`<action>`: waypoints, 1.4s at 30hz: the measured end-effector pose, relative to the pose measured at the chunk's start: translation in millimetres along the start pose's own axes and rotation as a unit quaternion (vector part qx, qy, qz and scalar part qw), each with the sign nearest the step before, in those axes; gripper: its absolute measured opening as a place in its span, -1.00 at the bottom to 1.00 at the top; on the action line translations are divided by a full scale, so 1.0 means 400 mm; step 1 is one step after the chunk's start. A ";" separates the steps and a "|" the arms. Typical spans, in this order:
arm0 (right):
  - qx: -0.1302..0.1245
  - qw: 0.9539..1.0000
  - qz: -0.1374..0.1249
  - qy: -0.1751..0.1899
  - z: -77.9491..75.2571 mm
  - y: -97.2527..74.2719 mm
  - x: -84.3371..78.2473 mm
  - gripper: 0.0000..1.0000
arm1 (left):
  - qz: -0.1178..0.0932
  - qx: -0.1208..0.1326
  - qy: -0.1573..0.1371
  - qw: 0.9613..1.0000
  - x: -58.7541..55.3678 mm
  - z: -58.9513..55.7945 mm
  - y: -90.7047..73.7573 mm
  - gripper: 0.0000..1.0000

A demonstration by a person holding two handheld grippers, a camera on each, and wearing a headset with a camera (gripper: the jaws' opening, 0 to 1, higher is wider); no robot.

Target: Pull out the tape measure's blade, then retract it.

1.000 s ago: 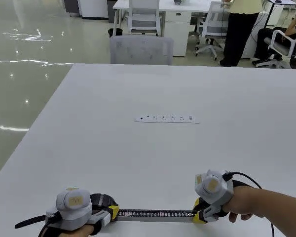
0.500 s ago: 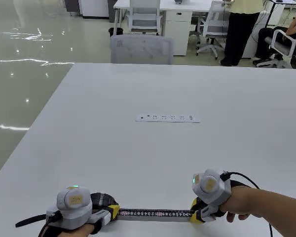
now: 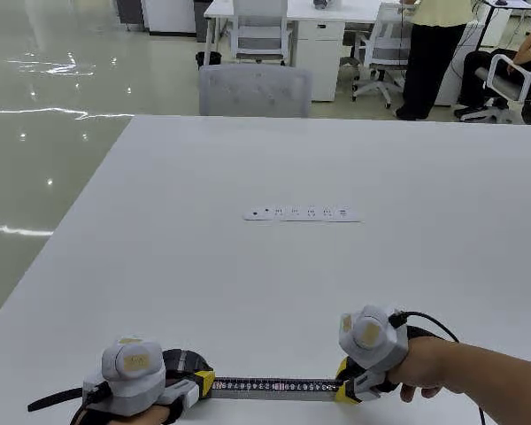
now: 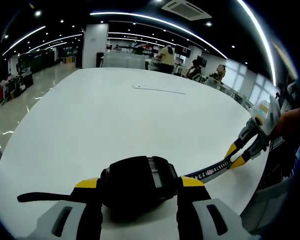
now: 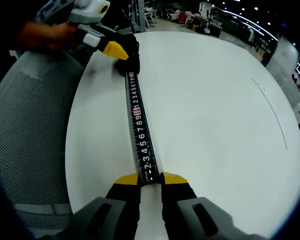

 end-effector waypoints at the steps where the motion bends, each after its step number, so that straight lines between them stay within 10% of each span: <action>1: 0.000 1.000 -0.001 -0.001 0.001 0.001 0.003 -0.72 | 0.000 0.000 0.000 1.000 0.000 0.000 0.000 0.12; 42: 0.003 1.000 -0.019 -0.008 0.014 0.023 0.090 -0.72 | 0.000 -0.001 -0.004 1.000 -0.002 0.000 0.004 0.12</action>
Point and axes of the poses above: the centre of the closed fingertips' face, and the gripper's own axes: y roughly forward along the fingers, z roughly to its left, x roughly out of its top, the point moved 3 cm from there along -y, roughly backward along the fingers, and after that the axes turned 15 degrees about z, right-handed, at the moved point
